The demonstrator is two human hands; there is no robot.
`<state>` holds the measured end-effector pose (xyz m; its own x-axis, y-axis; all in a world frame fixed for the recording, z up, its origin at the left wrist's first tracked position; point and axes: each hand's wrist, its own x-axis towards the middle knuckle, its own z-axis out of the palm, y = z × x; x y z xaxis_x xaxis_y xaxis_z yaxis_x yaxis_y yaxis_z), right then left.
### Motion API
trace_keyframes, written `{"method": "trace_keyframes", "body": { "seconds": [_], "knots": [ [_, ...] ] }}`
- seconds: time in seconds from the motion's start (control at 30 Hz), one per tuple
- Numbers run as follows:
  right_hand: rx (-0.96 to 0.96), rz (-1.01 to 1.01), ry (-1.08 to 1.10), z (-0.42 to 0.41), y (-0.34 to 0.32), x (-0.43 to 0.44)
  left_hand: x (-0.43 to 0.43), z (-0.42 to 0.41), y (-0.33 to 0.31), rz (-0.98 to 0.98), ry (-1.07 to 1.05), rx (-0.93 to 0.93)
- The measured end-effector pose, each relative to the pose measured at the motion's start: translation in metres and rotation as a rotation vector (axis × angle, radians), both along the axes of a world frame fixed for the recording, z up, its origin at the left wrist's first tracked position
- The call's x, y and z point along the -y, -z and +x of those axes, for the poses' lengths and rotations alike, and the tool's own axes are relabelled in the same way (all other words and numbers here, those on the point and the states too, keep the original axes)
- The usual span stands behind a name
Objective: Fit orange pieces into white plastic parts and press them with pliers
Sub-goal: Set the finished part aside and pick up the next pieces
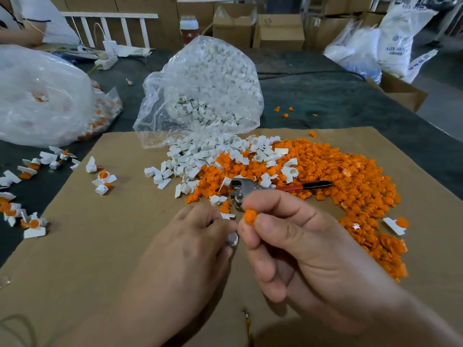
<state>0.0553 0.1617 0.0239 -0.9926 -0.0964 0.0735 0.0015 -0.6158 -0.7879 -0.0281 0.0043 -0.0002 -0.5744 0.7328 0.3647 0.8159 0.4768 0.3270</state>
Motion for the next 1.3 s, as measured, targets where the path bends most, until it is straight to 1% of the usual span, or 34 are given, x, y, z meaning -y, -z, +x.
{"method": "trace_keyframes", "body": {
  "seconds": [0.1,0.2,0.37,0.4,0.43,0.5,0.53,0.57,0.63,0.67,0.7,0.77,0.9,0.97,1.07,1.1,1.17,1.23,1.3],
  "knots": [
    [-0.065,-0.108,-0.052,0.000,-0.002,-0.001,0.002,-0.002,-0.001,-0.036,0.029,0.025],
    [-0.092,-0.138,-0.074,0.002,-0.003,0.000,0.004,-0.003,0.000,-0.056,0.041,0.039],
    [-0.119,-0.133,-0.098,0.003,-0.003,-0.001,0.003,0.000,-0.001,0.017,0.027,0.037],
    [-0.125,-0.121,-0.099,0.002,-0.002,-0.001,0.003,0.001,-0.001,0.052,0.017,0.057],
    [-0.130,-0.104,-0.096,0.002,-0.002,-0.001,0.004,0.001,-0.001,0.093,-0.009,0.115],
    [-0.143,-0.055,-0.077,0.002,0.000,-0.002,0.006,0.002,-0.003,0.202,-0.082,0.331],
    [-0.147,-0.025,-0.060,0.001,0.000,-0.002,0.006,0.003,-0.003,0.291,-0.113,0.486],
    [-0.142,0.015,-0.033,0.002,0.001,-0.002,0.005,0.004,-0.004,0.415,-0.109,0.695],
    [-0.084,0.145,0.056,0.002,0.002,-0.002,0.002,0.007,-0.005,0.693,-0.037,1.131],
    [-0.038,0.224,0.105,0.001,0.003,-0.003,0.001,0.008,-0.005,0.784,-0.004,1.253],
    [0.008,0.295,0.145,0.001,0.004,-0.003,0.001,0.008,-0.004,0.813,0.011,1.289],
    [0.066,0.381,0.194,0.002,0.005,-0.004,-0.002,0.009,-0.005,0.840,-0.001,1.306],
    [0.073,0.491,0.223,0.003,0.004,-0.003,-0.003,0.006,-0.008,0.922,-0.041,1.354],
    [0.078,0.581,0.215,0.004,0.003,-0.002,-0.002,0.005,-0.009,0.918,-0.037,1.385],
    [0.094,0.731,0.217,0.005,0.003,0.002,-0.001,0.006,-0.011,0.851,-0.017,1.436],
    [0.086,0.814,0.231,0.006,0.003,0.003,-0.002,0.007,-0.011,0.843,-0.023,1.459],
    [0.004,1.057,0.299,0.009,0.003,0.004,-0.003,0.007,-0.011,0.843,-0.053,1.480],
    [-0.105,1.283,0.353,0.011,0.001,0.004,-0.003,0.007,-0.011,0.795,-0.083,1.415],
    [-0.140,1.370,0.365,0.011,-0.002,0.005,-0.002,0.006,-0.011,0.714,-0.089,1.323]
  ]
}}
